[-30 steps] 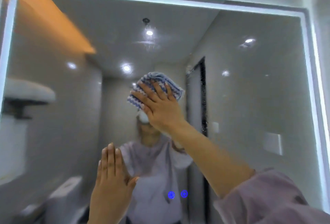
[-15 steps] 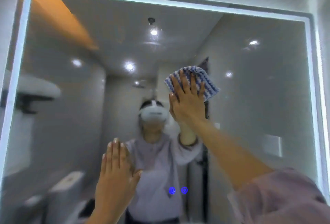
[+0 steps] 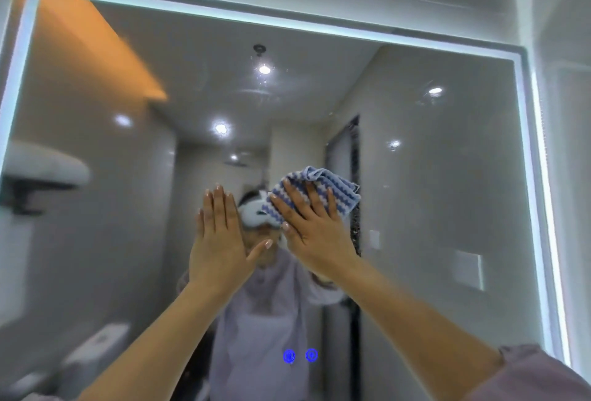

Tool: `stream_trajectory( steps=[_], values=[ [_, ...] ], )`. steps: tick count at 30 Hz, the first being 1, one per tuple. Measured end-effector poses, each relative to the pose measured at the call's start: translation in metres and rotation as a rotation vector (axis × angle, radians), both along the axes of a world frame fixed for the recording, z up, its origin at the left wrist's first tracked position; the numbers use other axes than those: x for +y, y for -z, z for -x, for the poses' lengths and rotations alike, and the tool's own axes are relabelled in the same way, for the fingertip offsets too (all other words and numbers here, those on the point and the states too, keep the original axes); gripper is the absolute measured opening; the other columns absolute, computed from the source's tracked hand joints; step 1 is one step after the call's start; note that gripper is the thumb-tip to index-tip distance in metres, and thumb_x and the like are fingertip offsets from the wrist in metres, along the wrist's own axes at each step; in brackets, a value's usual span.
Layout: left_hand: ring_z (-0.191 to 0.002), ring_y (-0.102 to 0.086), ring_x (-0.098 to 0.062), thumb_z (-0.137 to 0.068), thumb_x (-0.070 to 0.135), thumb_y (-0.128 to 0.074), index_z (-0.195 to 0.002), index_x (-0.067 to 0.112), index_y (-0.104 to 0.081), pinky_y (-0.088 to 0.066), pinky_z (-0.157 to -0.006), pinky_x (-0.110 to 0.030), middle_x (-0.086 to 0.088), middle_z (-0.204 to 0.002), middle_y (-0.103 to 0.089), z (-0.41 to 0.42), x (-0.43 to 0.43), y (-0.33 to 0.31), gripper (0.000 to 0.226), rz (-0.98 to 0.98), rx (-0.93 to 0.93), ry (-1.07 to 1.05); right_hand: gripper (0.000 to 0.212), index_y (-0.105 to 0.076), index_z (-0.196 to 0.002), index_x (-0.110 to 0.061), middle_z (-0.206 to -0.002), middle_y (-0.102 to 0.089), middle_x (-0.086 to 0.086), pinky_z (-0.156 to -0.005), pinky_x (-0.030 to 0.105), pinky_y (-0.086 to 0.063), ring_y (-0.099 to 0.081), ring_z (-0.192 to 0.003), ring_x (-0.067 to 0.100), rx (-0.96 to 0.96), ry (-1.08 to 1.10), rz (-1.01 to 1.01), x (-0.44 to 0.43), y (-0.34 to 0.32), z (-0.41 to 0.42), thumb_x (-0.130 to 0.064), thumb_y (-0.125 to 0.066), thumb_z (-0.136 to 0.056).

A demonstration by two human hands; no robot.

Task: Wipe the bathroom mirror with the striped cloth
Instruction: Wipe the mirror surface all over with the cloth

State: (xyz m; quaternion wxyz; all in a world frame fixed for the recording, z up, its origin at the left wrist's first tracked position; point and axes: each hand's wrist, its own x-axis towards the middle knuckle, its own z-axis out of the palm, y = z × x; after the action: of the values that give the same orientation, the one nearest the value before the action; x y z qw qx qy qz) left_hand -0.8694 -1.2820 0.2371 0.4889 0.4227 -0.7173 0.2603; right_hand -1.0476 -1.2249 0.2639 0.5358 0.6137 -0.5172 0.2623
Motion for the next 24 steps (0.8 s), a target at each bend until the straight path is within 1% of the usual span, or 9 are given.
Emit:
stream_trajectory(
  steps=[3, 7, 8, 10, 12, 15, 17, 20, 24],
  values=[
    [-0.141, -0.017, -0.038, -0.079, 0.076, -0.015, -0.143, -0.009, -0.015, -0.023, -0.113, -0.049, -0.027, -0.152, -0.016, 0.003, -0.003, 0.004, 0.106, 0.012, 0.0, 0.003, 0.048, -0.027, -0.148, -0.037, -0.158, -0.019, -0.01, -0.116, 0.051, -0.008, -0.014, -0.147, 0.023, 0.046, 0.008, 0.008, -0.001, -0.012, 0.01, -0.04, -0.023, -0.1],
    [-0.142, -0.016, -0.034, -0.078, 0.077, -0.018, -0.144, -0.007, -0.016, -0.013, -0.114, -0.043, -0.024, -0.153, -0.015, 0.003, -0.007, 0.006, 0.106, 0.06, 0.019, 0.02, 0.049, -0.031, -0.147, -0.035, -0.156, -0.028, -0.005, -0.117, 0.048, -0.01, -0.019, -0.146, 0.024, 0.058, 0.046, 0.094, -0.003, -0.061, 0.02, -0.037, -0.03, -0.098],
    [-0.142, -0.016, -0.034, -0.079, 0.077, -0.016, -0.144, -0.007, -0.017, -0.011, -0.114, -0.042, -0.024, -0.153, -0.015, 0.003, -0.008, 0.006, 0.107, 0.065, 0.018, 0.026, 0.05, -0.028, -0.148, -0.034, -0.158, -0.024, -0.004, -0.119, 0.046, -0.006, -0.015, -0.147, 0.024, 0.004, 0.058, 0.136, 0.0, -0.077, 0.025, -0.036, -0.029, -0.098],
    [-0.142, -0.016, -0.035, -0.079, 0.078, -0.015, -0.144, -0.007, -0.018, -0.009, -0.114, -0.041, -0.024, -0.153, -0.015, 0.003, -0.01, 0.006, 0.107, 0.065, 0.019, 0.037, 0.051, -0.018, -0.151, -0.034, -0.161, -0.011, -0.005, -0.119, 0.039, 0.006, -0.002, -0.149, 0.02, -0.229, 0.067, 0.188, 0.005, -0.105, 0.036, -0.036, -0.026, -0.101],
    [-0.143, -0.015, -0.036, -0.079, 0.077, -0.016, -0.144, -0.007, -0.018, -0.008, -0.114, -0.041, -0.024, -0.153, -0.014, 0.004, -0.012, 0.006, 0.106, 0.08, 0.029, 0.044, 0.052, -0.008, -0.152, -0.034, -0.162, 0.0, -0.007, -0.119, 0.042, 0.008, 0.006, -0.148, 0.016, -0.467, 0.066, 0.228, 0.007, -0.118, 0.04, -0.037, -0.024, -0.103],
    [-0.144, -0.01, -0.034, -0.078, 0.075, -0.023, -0.145, -0.006, -0.014, -0.003, -0.115, -0.039, -0.023, -0.155, -0.01, 0.004, -0.013, 0.008, 0.106, 0.096, 0.034, 0.042, 0.054, 0.001, -0.153, -0.031, -0.161, 0.009, -0.006, -0.116, 0.042, 0.019, 0.013, -0.147, 0.016, -0.577, 0.055, 0.237, 0.003, -0.107, 0.021, -0.037, -0.02, -0.103],
    [-0.144, -0.006, -0.033, -0.078, 0.075, -0.026, -0.146, -0.005, -0.01, 0.0, -0.115, -0.039, -0.022, -0.155, -0.006, 0.004, -0.014, 0.008, 0.106, 0.104, 0.038, 0.042, 0.054, -0.008, -0.154, -0.029, -0.162, -0.001, -0.005, -0.113, 0.04, 0.022, 0.005, -0.148, 0.019, -0.447, 0.034, 0.281, -0.004, -0.084, 0.003, -0.037, -0.023, -0.102],
    [-0.145, 0.003, -0.03, -0.076, 0.077, -0.024, -0.147, -0.001, -0.003, -0.001, -0.116, -0.04, -0.019, -0.156, 0.002, 0.005, -0.014, 0.009, 0.107, 0.088, 0.051, 0.062, 0.054, -0.021, -0.152, -0.027, -0.16, -0.017, -0.003, -0.117, 0.047, 0.006, -0.009, -0.148, 0.026, -0.114, 0.039, 0.188, -0.017, -0.047, -0.015, -0.036, -0.028, -0.099],
    [-0.144, 0.011, -0.028, -0.074, 0.078, -0.019, -0.147, 0.001, 0.004, -0.004, -0.118, -0.043, -0.016, -0.156, 0.01, 0.004, -0.011, 0.008, 0.108, 0.045, 0.055, 0.075, 0.051, -0.03, -0.149, -0.028, -0.157, -0.025, -0.005, -0.119, 0.045, -0.003, -0.016, -0.147, 0.022, 0.024, 0.007, 0.09, -0.013, -0.06, -0.006, -0.034, -0.026, -0.099]
  ],
)
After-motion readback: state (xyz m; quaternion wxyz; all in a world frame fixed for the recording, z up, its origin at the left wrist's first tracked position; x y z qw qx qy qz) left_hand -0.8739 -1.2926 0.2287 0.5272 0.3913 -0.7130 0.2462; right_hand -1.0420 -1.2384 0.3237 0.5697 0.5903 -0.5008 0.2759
